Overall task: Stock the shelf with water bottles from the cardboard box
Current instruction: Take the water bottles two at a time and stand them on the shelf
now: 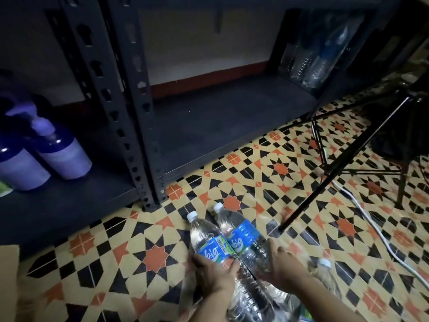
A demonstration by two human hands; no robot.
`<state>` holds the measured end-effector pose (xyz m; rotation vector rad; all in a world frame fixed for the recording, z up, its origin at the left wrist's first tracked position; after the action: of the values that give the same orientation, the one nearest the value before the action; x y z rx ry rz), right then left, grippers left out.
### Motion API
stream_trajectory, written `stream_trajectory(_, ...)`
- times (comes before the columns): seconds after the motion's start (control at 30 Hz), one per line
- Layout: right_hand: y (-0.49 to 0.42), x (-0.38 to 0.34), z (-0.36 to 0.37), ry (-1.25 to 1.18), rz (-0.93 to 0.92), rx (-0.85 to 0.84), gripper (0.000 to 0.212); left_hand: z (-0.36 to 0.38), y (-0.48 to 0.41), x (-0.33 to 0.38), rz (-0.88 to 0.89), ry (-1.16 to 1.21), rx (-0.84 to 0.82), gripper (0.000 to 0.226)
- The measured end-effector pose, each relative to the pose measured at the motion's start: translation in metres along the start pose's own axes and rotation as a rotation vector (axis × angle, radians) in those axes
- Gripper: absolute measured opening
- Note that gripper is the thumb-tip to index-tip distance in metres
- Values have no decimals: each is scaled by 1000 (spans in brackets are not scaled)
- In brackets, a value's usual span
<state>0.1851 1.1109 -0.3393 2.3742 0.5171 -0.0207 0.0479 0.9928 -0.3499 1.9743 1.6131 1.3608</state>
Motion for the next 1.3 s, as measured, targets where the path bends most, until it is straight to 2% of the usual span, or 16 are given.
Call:
stream_trajectory(0.07, 1, -6, -1, -52, -7, -30, 101, -6, -4, -3, -11, -51, 27, 122)
stream_trajectory(0.17, 12, -16, 0, -206, -27, -87, 112, -22, -12, -12, -20, -69, 52, 112)
stream_trajectory(0.27, 27, -26, 13, -449, -32, -193, 90, -44, -21, -26, -64, -181, 63, 107)
stream_trajectory(0.37, 29, -33, 30, -678, 69, -314, 79, -61, -27, -37, -31, -240, 73, 65)
stream_trajectory(0.4, 25, -34, 32, -729, 131, -331, 68, -64, -27, -40, -35, -258, 71, 53)
stream_trajectory(0.47, 15, -33, 37, -783, 269, -242, 44, -64, -29, -47, -47, -291, 51, 60)
stream_trajectory(0.5, 8, -31, 42, -776, 314, -166, 42, -62, -31, -49, -45, -300, 50, 81)
stream_trajectory(0.57, 5, -35, 52, -834, 420, -59, 49, -53, -36, -53, -79, -281, -7, 127)
stream_trajectory(0.6, 6, -40, 58, -862, 455, -5, 56, -48, -37, -54, -97, -223, -42, 139)
stream_trajectory(0.7, 8, -51, 71, -850, 468, 96, 108, -40, -40, -50, -108, -125, -49, 148)
stream_trajectory(0.73, 11, -53, 71, -841, 476, 136, 119, -38, -41, -49, -117, -149, -25, 145)
stream_trajectory(0.8, 12, -48, 70, -843, 501, 183, 114, -36, -42, -47, -128, -183, 2, 127)
stream_trajectory(0.9, 14, -49, 66, -834, 514, 211, 98, -38, -43, -43, -117, -156, -11, 69)
stream_trajectory(0.93, 15, -49, 65, -832, 521, 212, 97, -39, -42, -41, -112, -138, -16, 59)
stream_trajectory(1.17, 18, -34, 67, -882, 485, 271, 74, -48, -35, -44, -61, -35, 34, 44)
stream_trajectory(1.3, 30, -35, 69, -871, 408, 275, 84, -61, -26, -46, -15, 28, 83, 45)
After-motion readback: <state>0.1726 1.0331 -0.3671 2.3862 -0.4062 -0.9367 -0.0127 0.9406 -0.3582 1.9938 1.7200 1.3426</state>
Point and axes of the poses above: each hand's wrist, its own y-axis away from the middle knuckle, its own z-axis out of the palm, x = y × z, the point moved 3 cm from there along -y, towards the middle knuckle, and after that the axes turned 2 degrees about -y, right-handed, at the moved point
